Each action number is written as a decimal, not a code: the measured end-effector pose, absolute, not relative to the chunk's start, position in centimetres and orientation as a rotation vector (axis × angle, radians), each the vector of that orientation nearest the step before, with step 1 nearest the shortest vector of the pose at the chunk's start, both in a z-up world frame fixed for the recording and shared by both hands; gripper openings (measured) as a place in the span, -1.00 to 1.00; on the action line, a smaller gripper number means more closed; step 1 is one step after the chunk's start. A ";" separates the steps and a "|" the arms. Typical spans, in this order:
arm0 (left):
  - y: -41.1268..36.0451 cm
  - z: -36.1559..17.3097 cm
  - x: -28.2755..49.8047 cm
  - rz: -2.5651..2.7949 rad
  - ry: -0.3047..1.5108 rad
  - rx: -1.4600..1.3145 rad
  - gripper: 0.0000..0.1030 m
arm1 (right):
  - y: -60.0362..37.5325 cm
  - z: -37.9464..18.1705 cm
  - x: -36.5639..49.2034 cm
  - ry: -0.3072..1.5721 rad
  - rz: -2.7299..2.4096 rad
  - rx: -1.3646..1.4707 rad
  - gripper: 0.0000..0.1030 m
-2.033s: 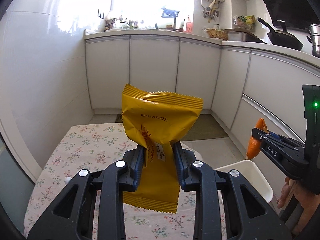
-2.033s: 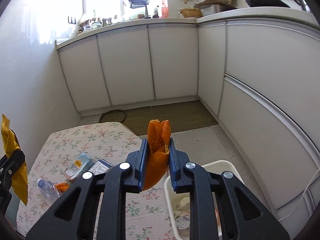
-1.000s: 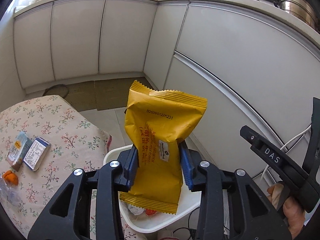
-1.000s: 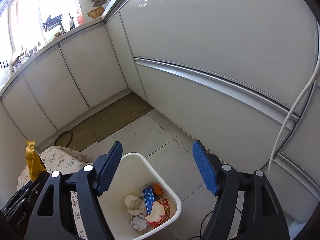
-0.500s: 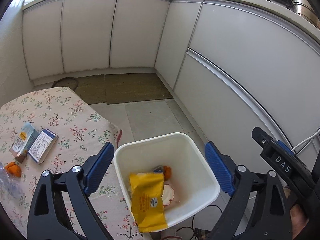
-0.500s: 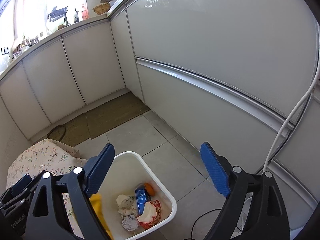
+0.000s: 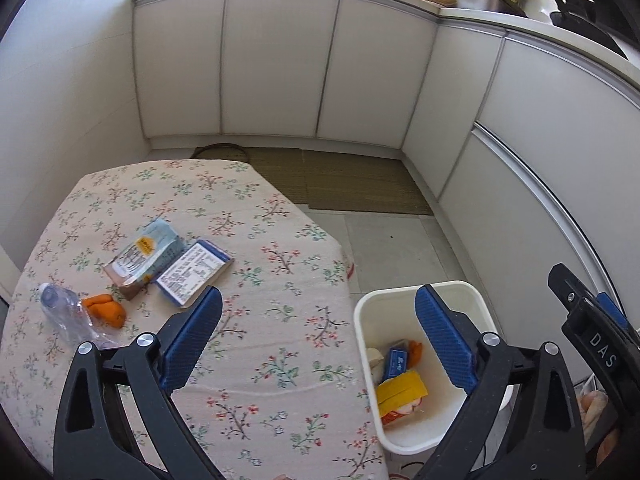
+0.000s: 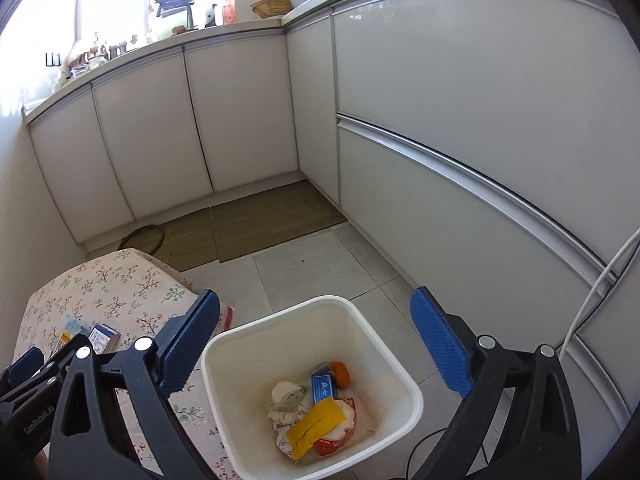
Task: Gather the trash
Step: 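Move both tools back over the table toward the plastic water bottle, then grasp the clear plastic water bottle with the left tool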
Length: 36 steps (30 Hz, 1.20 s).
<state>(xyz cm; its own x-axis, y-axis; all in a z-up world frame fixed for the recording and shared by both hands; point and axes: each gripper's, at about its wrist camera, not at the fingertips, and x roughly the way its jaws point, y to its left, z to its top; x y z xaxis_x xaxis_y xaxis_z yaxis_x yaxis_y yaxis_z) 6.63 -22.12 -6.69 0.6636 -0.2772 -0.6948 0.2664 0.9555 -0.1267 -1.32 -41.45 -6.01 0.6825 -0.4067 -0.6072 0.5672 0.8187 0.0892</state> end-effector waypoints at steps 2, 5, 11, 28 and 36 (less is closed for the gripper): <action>-20.4 -6.6 6.9 -0.274 0.790 -0.023 0.82 | -40.1 -6.0 -0.5 0.610 -0.534 0.264 0.83; -18.0 -6.5 7.3 -0.221 0.795 -0.034 0.82 | -37.8 -6.1 0.9 0.627 -0.495 0.231 0.83; -13.2 -6.5 7.9 -0.122 0.803 -0.051 0.85 | -33.0 -6.4 3.4 0.650 -0.413 0.180 0.83; 1.1 -10.8 11.6 0.227 0.922 -0.199 0.86 | -20.3 -9.5 10.6 0.708 -0.211 0.046 0.83; 8.4 -16.6 14.6 0.324 1.094 -0.590 0.86 | -17.4 -10.8 11.7 0.724 -0.163 -0.037 0.83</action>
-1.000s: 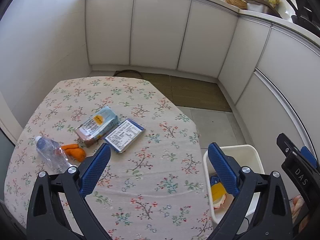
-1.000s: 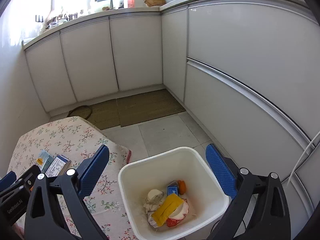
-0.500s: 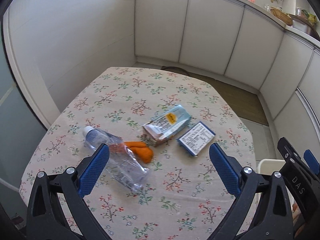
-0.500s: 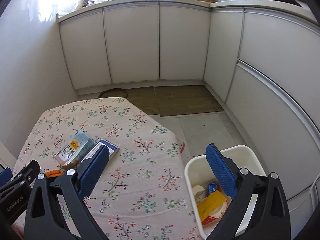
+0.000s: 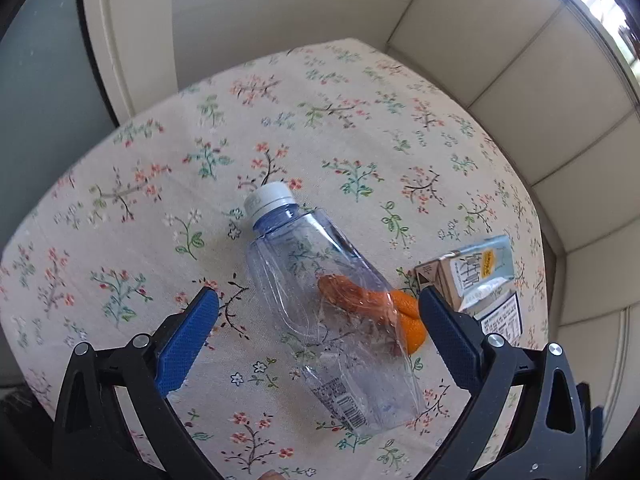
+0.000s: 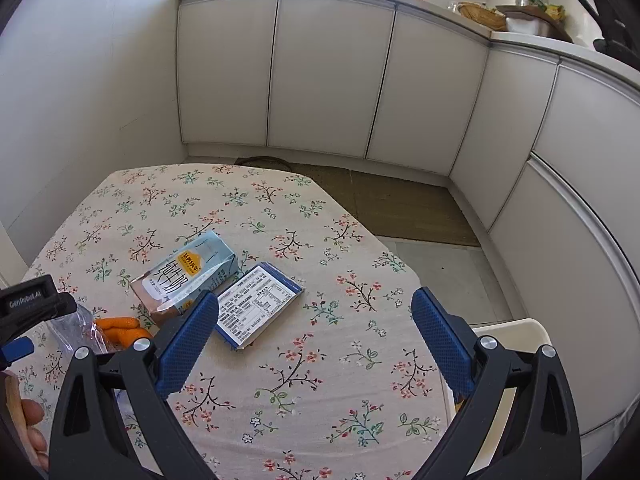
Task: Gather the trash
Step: 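Grasp the clear plastic water bottle with the left tool, then grasp the second orange peel with the right tool while the left tool holds the bottle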
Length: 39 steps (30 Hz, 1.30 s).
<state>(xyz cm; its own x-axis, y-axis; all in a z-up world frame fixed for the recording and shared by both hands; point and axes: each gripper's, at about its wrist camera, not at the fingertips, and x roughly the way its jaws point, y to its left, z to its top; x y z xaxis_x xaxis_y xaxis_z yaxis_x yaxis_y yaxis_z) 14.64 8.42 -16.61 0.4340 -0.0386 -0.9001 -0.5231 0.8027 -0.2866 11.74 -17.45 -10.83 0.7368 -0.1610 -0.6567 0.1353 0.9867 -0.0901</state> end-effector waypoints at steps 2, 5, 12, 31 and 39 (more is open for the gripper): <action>9.7 -18.1 15.0 0.342 1.127 -0.680 0.86 | -17.5 -11.2 12.0 0.738 -0.161 -0.041 0.83; 10.4 -19.7 15.3 0.337 1.156 -0.766 0.86 | -17.9 -11.7 12.4 0.762 -0.163 -0.028 0.83; 9.4 -19.6 15.8 0.253 1.138 -0.774 0.39 | -17.9 -13.0 12.9 0.832 -0.134 -0.015 0.83; 7.6 -4.5 12.2 0.022 0.834 -0.488 0.15 | -10.1 -15.5 13.9 0.909 0.336 -0.125 0.83; 9.1 0.5 9.3 -0.029 0.698 -0.485 0.15 | -1.0 -17.5 13.3 0.788 0.598 -0.542 0.51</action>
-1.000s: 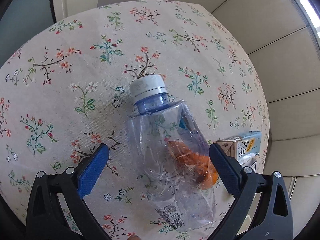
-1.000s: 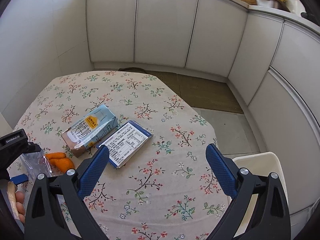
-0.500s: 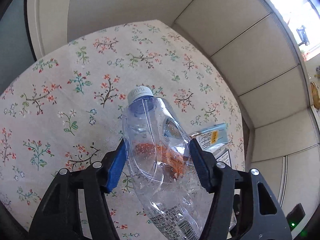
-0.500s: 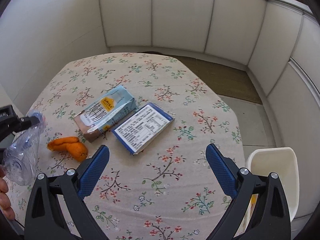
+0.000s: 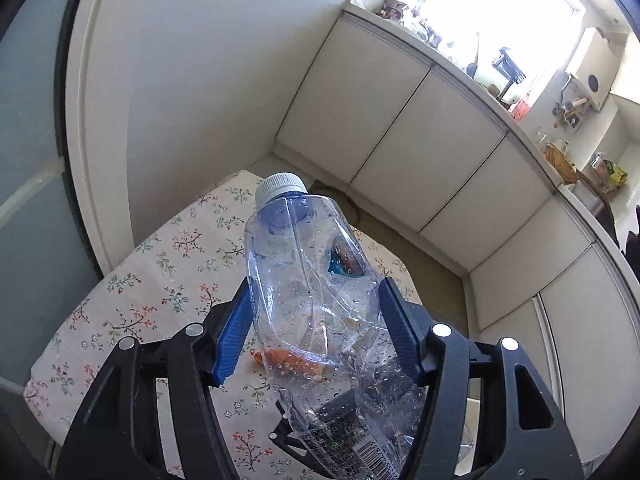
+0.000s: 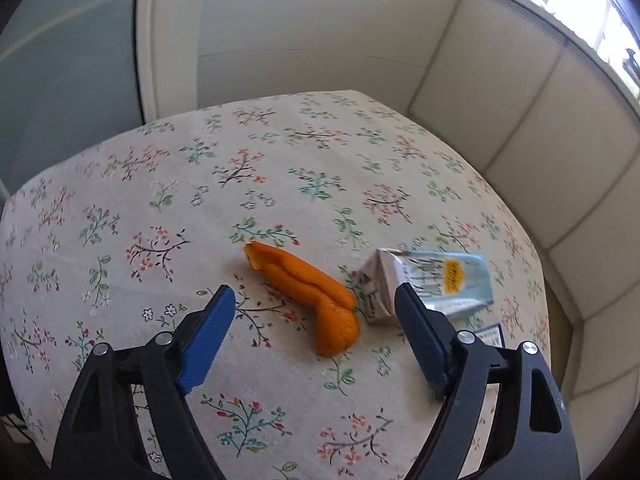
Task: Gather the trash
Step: 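Grasp the second orange peel with the right tool while the left tool holds the bottle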
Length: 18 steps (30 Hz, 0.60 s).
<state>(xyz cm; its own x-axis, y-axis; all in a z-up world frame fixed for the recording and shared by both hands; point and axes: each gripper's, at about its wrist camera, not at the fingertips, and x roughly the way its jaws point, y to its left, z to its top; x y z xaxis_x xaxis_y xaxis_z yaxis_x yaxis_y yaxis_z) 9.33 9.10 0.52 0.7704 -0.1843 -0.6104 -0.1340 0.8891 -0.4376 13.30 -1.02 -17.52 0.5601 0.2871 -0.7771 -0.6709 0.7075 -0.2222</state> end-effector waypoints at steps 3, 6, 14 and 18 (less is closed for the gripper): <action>9.8 0.6 9.4 -0.021 0.690 -0.491 0.16 | 0.7 -18.8 13.7 0.801 0.640 -0.614 0.38; 10.5 0.6 9.3 -0.010 0.683 -0.495 0.16 | 1.9 -20.3 14.2 0.816 0.649 -0.685 0.37; 11.8 -0.1 9.5 -0.003 0.709 -0.541 0.16 | 1.5 -20.9 16.0 0.848 0.684 -0.590 -0.33; 11.7 0.1 9.4 0.010 0.700 -0.521 0.16 | 0.3 -20.3 16.6 0.895 0.711 -0.428 -0.75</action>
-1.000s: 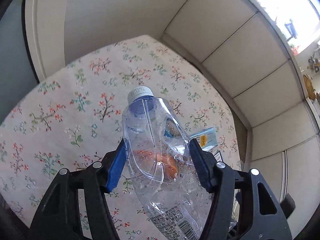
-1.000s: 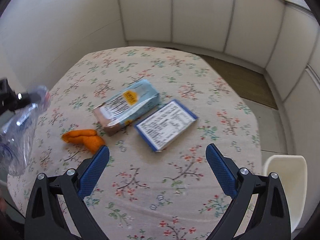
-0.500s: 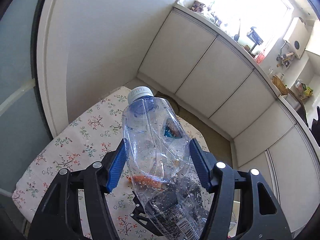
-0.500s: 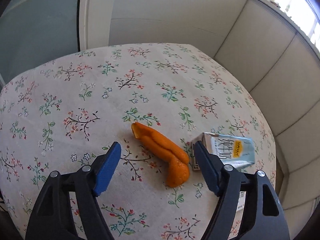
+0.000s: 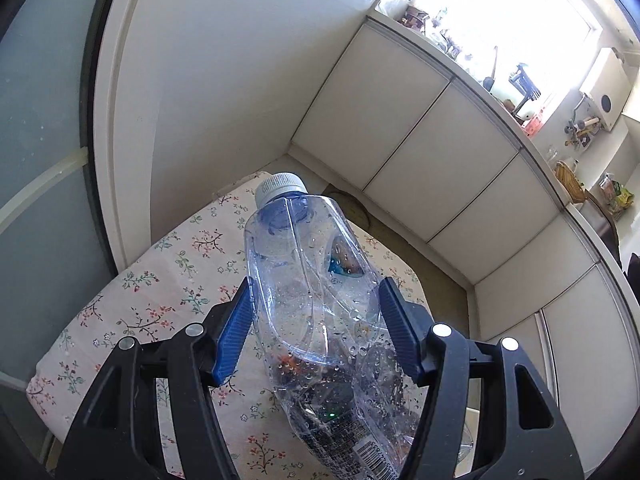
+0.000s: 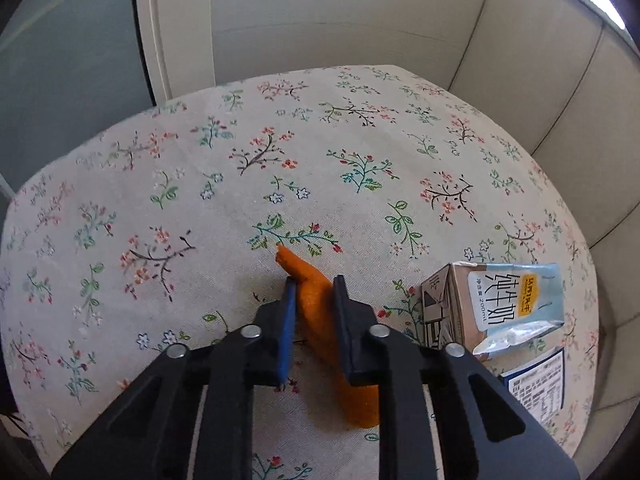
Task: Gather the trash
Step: 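Grasp the second orange peel with the right tool while the left tool holds the bottle, then carry the bottle and orange peel over the bin and release both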
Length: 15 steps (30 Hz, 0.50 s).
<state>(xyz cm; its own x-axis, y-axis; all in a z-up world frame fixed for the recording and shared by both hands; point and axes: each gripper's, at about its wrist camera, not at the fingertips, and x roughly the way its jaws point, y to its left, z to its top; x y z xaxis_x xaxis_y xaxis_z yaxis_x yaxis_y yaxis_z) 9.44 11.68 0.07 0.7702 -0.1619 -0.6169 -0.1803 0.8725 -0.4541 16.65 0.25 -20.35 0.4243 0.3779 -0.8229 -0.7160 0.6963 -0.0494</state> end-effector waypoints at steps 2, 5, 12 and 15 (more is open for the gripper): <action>11.6 0.1 9.4 0.009 0.700 -0.516 0.16 | -0.7 -19.7 17.0 0.905 0.725 -0.326 -0.81; 11.7 0.1 9.3 0.007 0.694 -0.521 0.16 | -2.0 -18.3 17.4 0.902 0.721 -0.186 -0.83; 11.3 0.5 8.9 -0.009 0.672 -0.522 0.16 | -5.4 -12.8 17.0 0.803 0.674 0.028 -0.83; 10.8 0.6 8.8 -0.026 0.662 -0.514 0.16 | -6.9 -10.5 16.3 0.747 0.650 0.051 -0.83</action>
